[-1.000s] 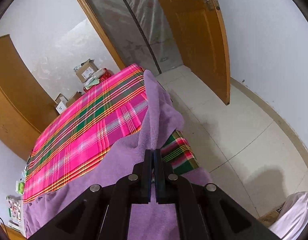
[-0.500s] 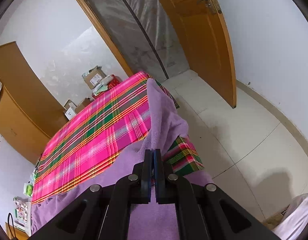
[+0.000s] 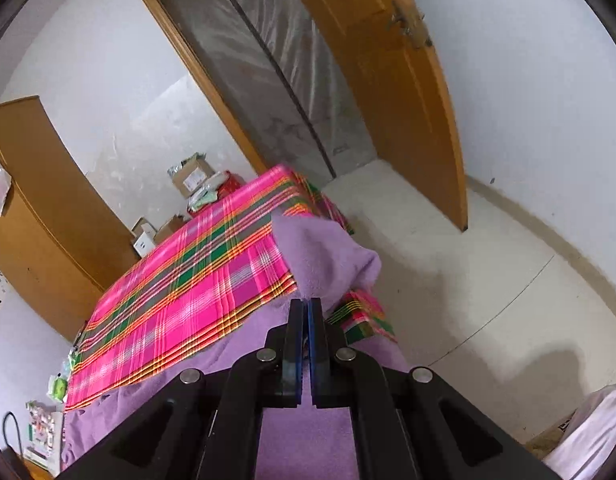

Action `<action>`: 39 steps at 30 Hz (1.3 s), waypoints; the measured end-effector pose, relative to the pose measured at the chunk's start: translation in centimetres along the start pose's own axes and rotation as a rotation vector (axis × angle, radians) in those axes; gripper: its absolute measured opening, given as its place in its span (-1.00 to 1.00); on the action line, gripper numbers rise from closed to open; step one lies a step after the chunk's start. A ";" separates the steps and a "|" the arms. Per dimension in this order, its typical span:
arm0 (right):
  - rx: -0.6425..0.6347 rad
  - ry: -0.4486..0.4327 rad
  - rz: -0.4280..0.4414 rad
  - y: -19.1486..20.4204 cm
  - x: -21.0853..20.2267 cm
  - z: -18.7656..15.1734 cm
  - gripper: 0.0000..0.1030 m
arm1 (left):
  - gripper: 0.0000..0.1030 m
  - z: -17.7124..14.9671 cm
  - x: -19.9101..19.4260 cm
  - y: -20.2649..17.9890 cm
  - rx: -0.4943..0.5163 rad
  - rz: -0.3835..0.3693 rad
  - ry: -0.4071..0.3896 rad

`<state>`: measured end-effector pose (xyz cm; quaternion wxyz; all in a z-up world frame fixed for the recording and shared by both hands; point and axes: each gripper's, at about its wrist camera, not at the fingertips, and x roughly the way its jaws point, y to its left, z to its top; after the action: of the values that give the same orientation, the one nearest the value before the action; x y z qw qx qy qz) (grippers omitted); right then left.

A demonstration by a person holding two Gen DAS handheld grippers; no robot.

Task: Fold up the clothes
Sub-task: 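Pull the held corner up and across the garment with the right tool, then lower the corner onto the garment and open the right tool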

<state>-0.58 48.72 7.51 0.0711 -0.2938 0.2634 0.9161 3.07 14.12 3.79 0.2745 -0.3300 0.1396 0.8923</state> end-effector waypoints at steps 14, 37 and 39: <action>0.051 -0.062 -0.036 -2.9 -4.8 -3.4 -0.96 | -0.87 -1.8 -1.1 -1.8 0.042 -0.065 0.012; 0.259 0.070 -0.041 -9.5 -4.4 -7.7 -0.96 | -0.87 -3.5 -0.1 -3.0 0.068 -0.104 0.101; 0.271 0.082 -0.040 -9.8 -4.1 -8.0 -0.96 | -0.87 -3.5 -0.1 -2.8 0.061 -0.113 0.100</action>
<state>9.60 53.00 0.04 0.1174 -0.3239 0.3813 0.8579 6.60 14.84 1.03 0.3272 -0.3731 0.1615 0.8530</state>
